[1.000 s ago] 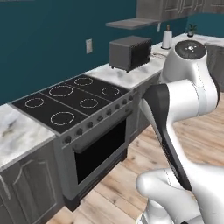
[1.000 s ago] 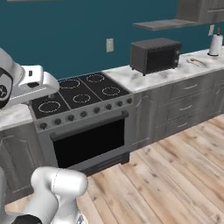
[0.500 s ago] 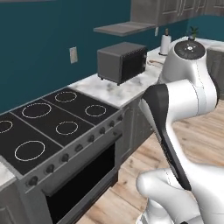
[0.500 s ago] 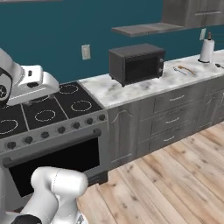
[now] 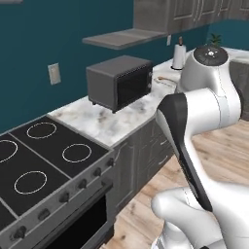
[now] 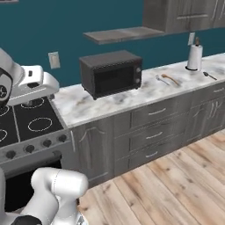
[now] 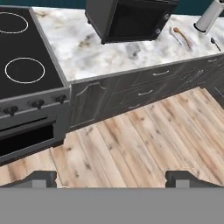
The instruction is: Organize the utensils by type. Pick up the wooden spoons from the counter and place them in the open cabinet. Then pick up the metallic utensils from the counter and place them in the open drawer.
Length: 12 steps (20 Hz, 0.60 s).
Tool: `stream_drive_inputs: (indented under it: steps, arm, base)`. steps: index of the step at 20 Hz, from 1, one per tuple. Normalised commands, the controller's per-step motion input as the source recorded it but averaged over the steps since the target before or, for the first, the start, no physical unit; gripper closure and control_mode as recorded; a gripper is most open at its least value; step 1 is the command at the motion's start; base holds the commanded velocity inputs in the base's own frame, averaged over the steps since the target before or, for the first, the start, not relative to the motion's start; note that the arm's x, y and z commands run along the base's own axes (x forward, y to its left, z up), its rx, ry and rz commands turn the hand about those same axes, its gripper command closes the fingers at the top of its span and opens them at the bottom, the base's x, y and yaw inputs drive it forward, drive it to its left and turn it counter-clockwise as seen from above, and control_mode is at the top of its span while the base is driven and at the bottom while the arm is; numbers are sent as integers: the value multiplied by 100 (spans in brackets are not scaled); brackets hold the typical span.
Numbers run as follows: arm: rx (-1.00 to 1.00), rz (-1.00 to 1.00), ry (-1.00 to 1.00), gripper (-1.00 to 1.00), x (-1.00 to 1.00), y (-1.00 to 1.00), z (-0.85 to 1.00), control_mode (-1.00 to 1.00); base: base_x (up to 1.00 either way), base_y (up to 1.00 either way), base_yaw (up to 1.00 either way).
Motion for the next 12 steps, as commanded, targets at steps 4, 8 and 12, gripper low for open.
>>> stream_drive_inputs:
  steps: [4, 8, 12]
  arm:
    - [0, 0, 0, -100, 0, 0, 0, 100]
    - [0, 0, 0, -100, 0, 0, 0, 100]
    - [0, 0, 0, -100, 0, 0, 0, 100]
  base:
    - [80, -48, 17]
    - [82, -48, 16]
    - [80, -52, 13]
